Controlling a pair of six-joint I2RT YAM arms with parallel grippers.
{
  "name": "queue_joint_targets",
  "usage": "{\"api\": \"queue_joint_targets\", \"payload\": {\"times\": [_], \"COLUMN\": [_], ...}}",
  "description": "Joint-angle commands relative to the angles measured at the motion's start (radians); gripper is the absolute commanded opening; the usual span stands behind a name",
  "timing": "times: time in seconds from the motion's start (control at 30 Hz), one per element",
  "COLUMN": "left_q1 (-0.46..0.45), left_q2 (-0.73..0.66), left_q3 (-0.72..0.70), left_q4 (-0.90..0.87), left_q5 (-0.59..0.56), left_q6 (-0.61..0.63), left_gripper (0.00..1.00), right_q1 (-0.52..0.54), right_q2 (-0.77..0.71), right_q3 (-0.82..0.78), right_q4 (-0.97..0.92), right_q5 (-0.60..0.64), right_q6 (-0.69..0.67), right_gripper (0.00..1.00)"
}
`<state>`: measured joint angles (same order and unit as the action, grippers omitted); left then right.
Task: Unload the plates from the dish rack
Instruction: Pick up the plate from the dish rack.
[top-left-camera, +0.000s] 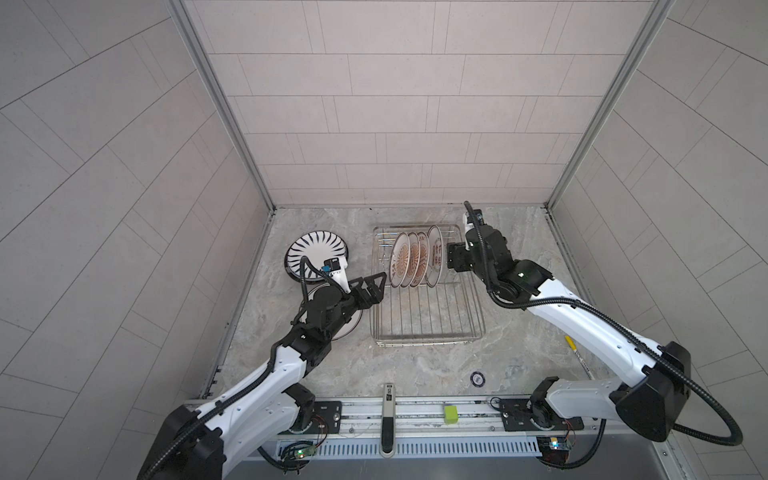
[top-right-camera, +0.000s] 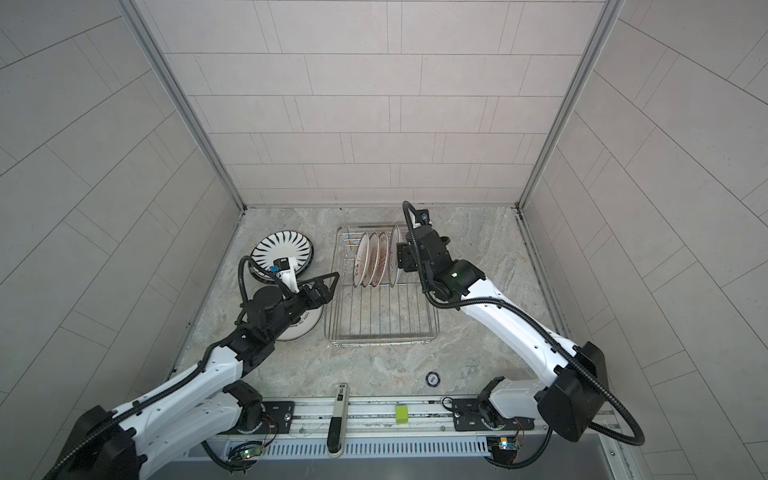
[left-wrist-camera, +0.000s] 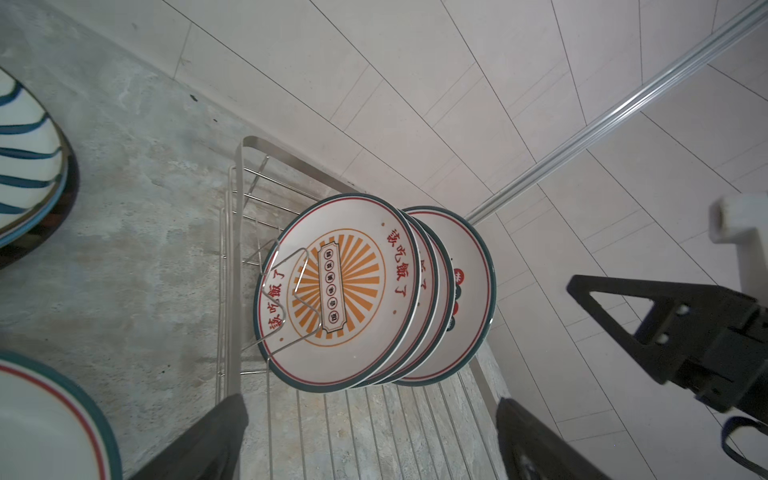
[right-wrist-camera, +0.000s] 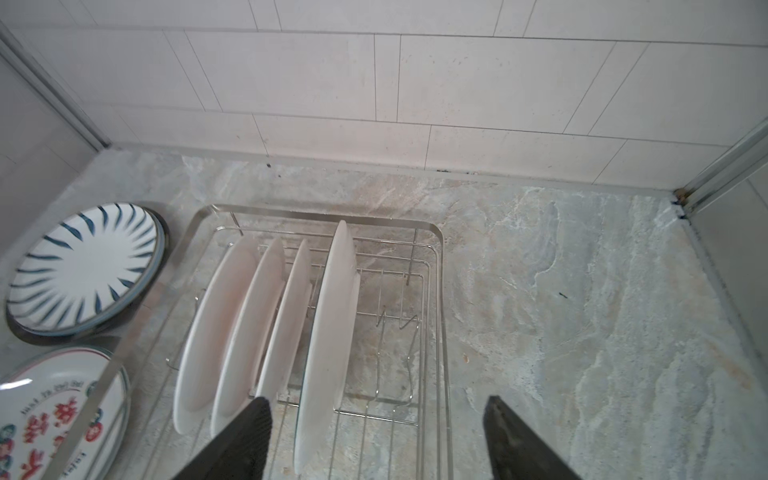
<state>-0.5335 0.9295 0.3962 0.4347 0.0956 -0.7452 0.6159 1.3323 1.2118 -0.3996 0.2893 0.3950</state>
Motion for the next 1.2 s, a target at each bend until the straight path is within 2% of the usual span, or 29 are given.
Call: {"api": "queue_joint_targets", "payload": {"times": [0.0, 0.17, 0.4, 0.6, 0.97, 1.17], "left_q1": [-0.017, -0.020, -0.031, -0.033, -0.033, -0.033], "left_q2": [0.048, 0.121, 0.164, 0.177, 0.169, 0.171], "left_q3": [0.047, 0.066, 0.070, 0.063, 0.030, 0.020], "left_q4": [0.090, 0.129, 0.141, 0.149, 0.168, 0.182], "left_q5": [0.018, 0.042, 0.043, 0.043, 0.021, 0.018], "left_q6": [0.052, 0.054, 0.054, 0.058, 0.052, 0.042], "left_gripper": [1.00, 1.00, 1.00, 1.00, 1.00, 1.00], "right_q1": [0.001, 0.004, 0.032, 0.068, 0.085, 0.091], "right_q2": [0.079, 0.199, 0.339, 0.463, 0.584, 0.604], "right_q3": [0.082, 0.186, 0.301, 0.426, 0.540, 0.574], "right_q4": [-0.089, -0.145, -0.212, -0.305, -0.409, -0.429], "right_q5": [0.020, 0.032, 0.145, 0.272, 0.388, 0.423], "right_q6": [0.014, 0.009, 0.020, 0.038, 0.079, 0.082], "right_gripper": [0.69, 0.59, 0.42, 0.35, 0.19, 0.10]}}
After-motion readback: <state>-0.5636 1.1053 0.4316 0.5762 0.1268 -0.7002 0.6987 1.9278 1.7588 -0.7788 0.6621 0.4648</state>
